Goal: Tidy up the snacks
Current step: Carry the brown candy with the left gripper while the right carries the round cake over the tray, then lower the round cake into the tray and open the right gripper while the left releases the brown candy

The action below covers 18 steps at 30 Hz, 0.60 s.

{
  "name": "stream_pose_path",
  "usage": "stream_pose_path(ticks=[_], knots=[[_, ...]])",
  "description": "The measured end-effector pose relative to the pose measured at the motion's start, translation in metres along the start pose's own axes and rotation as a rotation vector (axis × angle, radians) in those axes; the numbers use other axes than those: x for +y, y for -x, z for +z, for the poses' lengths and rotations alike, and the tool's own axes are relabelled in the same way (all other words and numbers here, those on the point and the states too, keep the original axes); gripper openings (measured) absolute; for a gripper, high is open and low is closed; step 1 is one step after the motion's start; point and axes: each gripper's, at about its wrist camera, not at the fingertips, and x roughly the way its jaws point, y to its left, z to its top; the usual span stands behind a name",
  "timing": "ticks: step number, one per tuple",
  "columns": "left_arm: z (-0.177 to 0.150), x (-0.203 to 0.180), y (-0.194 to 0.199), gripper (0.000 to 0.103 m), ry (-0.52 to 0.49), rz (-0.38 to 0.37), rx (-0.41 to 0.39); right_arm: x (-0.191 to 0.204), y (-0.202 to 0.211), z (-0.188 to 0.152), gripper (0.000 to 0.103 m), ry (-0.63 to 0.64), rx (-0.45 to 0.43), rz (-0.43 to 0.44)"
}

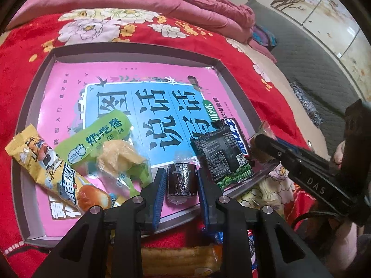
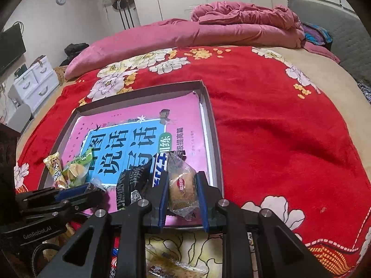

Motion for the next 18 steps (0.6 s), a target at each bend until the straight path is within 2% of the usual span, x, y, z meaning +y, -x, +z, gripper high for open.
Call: stream_pose_path(ticks=[18], knots=[[0.0023,0.0039,0.0050,0.027,0.013,-0.022,-0.008,-0.0043,0.0072,-0.0041,0.027,-0.041,0.012,0.049]])
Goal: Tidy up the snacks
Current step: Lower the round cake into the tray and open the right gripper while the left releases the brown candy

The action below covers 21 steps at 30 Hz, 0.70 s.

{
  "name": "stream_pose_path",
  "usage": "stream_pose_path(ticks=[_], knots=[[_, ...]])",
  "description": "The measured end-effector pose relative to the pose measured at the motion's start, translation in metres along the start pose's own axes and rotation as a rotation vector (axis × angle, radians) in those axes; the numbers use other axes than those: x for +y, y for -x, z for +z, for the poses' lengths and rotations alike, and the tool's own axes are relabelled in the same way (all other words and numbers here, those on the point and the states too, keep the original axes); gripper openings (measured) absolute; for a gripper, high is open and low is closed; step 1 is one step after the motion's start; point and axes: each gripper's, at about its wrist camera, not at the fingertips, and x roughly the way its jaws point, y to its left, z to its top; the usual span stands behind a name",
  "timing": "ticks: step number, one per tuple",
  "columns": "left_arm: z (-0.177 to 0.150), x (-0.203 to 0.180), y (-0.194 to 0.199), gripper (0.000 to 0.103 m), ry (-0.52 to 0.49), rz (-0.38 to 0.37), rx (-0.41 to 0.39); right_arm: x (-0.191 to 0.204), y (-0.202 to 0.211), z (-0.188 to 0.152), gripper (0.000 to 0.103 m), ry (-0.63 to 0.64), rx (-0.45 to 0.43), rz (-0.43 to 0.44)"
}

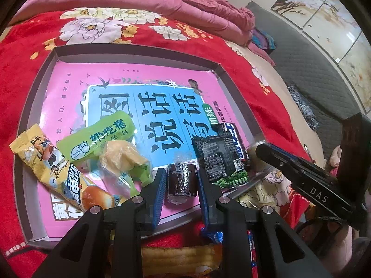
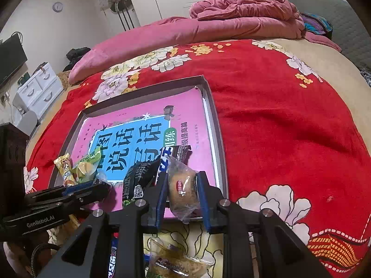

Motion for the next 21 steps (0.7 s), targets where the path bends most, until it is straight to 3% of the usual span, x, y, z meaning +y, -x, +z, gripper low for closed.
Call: stream_pose_path(ticks=[14,17,21], knots=[[0.000,0.000,0.004,0.028,-0.006,0.019,-0.007,-0.001,0.016,0.003,0.031,-0.023,-0.023,0.008],[0.000,0.002,0.004,0.029,-0.002,0.021,-0.008,0.006,0.019,0.003,0.033,0.028,-0.031,-0.042],[0.000,0.003,0.006,0.029,0.000,0.024,-0.015,0.010,0.022,0.003,0.033,0.039,-0.032,-0.030]])
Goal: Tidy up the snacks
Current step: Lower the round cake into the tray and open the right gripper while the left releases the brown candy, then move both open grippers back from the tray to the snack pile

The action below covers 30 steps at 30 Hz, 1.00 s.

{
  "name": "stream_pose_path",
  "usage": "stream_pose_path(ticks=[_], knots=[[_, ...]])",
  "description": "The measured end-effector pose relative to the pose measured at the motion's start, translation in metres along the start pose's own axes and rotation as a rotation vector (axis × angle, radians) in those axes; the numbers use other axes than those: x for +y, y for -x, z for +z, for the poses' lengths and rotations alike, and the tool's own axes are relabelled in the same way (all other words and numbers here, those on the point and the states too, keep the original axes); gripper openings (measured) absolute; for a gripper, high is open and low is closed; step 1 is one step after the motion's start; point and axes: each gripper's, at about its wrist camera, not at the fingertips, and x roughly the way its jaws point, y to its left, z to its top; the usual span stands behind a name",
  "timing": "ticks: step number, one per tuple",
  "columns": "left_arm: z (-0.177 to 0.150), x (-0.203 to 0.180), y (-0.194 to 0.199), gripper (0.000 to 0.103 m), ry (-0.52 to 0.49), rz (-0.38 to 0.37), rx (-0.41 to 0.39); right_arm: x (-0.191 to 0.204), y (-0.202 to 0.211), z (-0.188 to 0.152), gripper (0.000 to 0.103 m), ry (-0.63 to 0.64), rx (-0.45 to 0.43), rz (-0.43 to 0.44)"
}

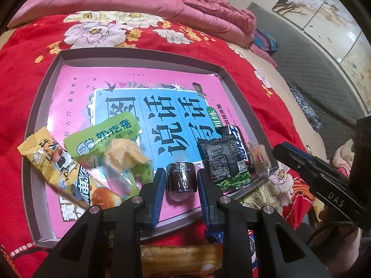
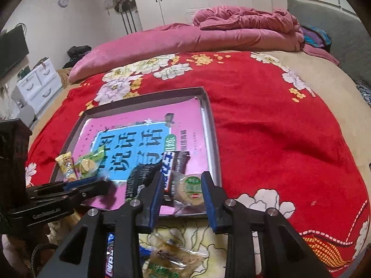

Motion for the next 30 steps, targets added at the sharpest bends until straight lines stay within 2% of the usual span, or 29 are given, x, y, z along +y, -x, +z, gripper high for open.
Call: stream_pose_path(ticks=[2,6,10,18,22,30], knots=[[0.001,0.000,0.002,0.029,0.001,-0.002,-0.001,0.001,0.001,0.000,0.033,-0.001,-0.001,0.003],[0.002,0.000,0.010,0.038,0.000,-0.012,-0.017,0.002,0.005,0.001,0.033,0.006,-0.011,-0.010],[0.003,-0.002,0.017,0.043,-0.005,-0.013,-0.031,0.002,0.009,0.002,0.042,0.008,-0.025,-0.032],[0.003,-0.005,0.032,0.059,-0.028,-0.013,-0.064,0.004,0.016,0.003,0.044,0.011,-0.044,-0.034],[0.002,-0.002,0.041,0.064,-0.020,-0.022,-0.076,0.006,0.020,0.004,0.047,0.015,-0.053,-0.027],[0.004,0.017,0.077,0.068,0.026,-0.035,-0.158,0.009,0.028,0.004,0.048,0.025,-0.066,-0.011]])
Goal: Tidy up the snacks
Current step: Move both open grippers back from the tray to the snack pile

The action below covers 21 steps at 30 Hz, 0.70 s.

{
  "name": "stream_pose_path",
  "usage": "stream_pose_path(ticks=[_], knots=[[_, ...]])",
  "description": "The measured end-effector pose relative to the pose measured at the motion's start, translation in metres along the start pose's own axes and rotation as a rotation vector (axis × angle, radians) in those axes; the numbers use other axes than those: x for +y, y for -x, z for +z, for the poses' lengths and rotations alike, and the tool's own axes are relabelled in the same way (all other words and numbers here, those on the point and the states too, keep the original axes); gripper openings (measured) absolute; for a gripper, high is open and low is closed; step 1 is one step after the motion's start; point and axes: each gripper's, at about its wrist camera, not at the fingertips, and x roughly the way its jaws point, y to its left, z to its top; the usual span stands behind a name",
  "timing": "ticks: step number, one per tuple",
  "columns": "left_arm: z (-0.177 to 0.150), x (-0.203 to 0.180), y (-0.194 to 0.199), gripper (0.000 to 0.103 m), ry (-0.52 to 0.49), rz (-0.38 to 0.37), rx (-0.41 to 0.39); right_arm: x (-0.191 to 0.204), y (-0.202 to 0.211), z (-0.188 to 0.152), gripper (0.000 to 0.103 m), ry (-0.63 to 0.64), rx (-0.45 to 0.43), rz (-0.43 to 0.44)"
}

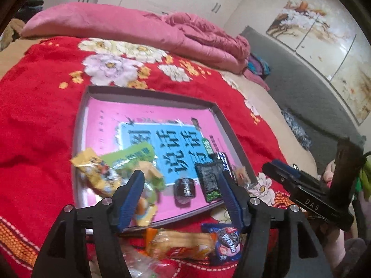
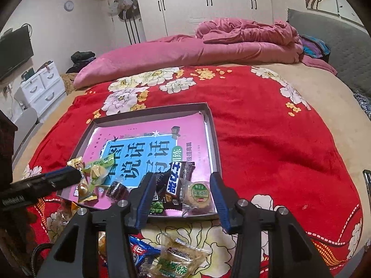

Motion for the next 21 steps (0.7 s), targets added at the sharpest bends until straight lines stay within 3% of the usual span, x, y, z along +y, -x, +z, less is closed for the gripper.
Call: stream_pose_path(ticks=[10,21], knots=[[-0.002,0.020,0.022,0.070,0.039,0.040,-0.029,0.000,0.007,0.000,0.050,-0.013,-0.014,0.014],[-0.016,0.011,0.032,0.071,0.035,0.051,-0.022,0.003,0.019,-0.003,0.057,-0.011,-0.032,0.031]])
